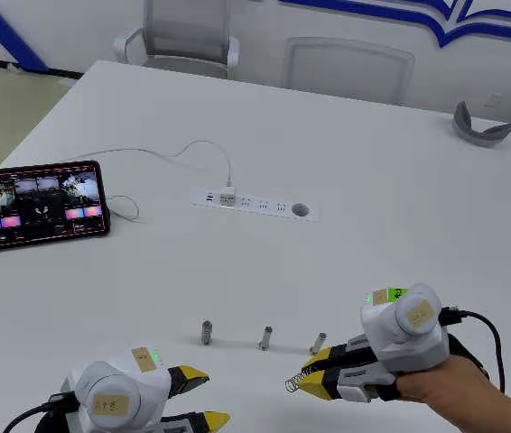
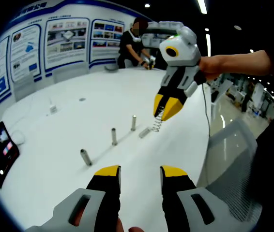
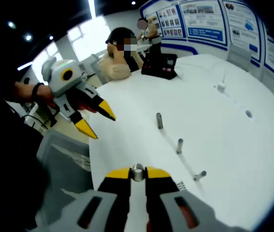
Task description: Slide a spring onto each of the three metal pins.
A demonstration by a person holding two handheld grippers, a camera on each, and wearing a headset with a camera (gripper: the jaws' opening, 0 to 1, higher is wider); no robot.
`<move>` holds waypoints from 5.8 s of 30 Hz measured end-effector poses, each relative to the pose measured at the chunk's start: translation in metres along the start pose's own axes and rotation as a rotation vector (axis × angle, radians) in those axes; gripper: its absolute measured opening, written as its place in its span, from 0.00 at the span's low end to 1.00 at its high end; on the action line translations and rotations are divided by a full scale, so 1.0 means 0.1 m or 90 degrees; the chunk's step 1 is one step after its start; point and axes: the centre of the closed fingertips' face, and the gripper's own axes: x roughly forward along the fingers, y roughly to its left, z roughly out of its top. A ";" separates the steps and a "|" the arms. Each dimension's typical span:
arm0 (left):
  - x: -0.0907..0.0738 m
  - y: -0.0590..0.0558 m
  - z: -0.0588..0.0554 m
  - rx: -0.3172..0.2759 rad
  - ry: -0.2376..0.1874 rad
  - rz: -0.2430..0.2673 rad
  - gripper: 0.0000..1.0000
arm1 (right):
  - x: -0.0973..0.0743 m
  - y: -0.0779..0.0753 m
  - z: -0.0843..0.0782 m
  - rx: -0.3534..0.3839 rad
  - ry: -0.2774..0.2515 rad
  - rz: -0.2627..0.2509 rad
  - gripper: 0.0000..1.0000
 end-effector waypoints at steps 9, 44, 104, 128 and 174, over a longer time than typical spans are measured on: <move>-0.07 0.12 -0.07 -0.020 -0.002 0.028 0.40 | 0.07 -0.15 -0.01 -0.005 0.016 -0.016 0.12; -0.36 0.48 -0.20 -0.092 -0.012 0.112 0.63 | 0.35 -0.70 0.18 -0.034 0.060 -0.050 0.12; -0.64 0.60 -0.32 -0.112 -0.005 0.142 0.65 | 0.84 -0.86 0.23 -0.123 0.129 -0.043 0.13; -0.70 0.58 -0.38 -0.124 -0.006 0.152 0.65 | 1.08 -0.87 0.03 -0.114 0.148 -0.052 0.20; -0.44 0.44 -0.16 -0.116 -0.013 0.121 0.66 | 0.32 -0.67 -0.03 0.050 -0.043 -0.118 0.64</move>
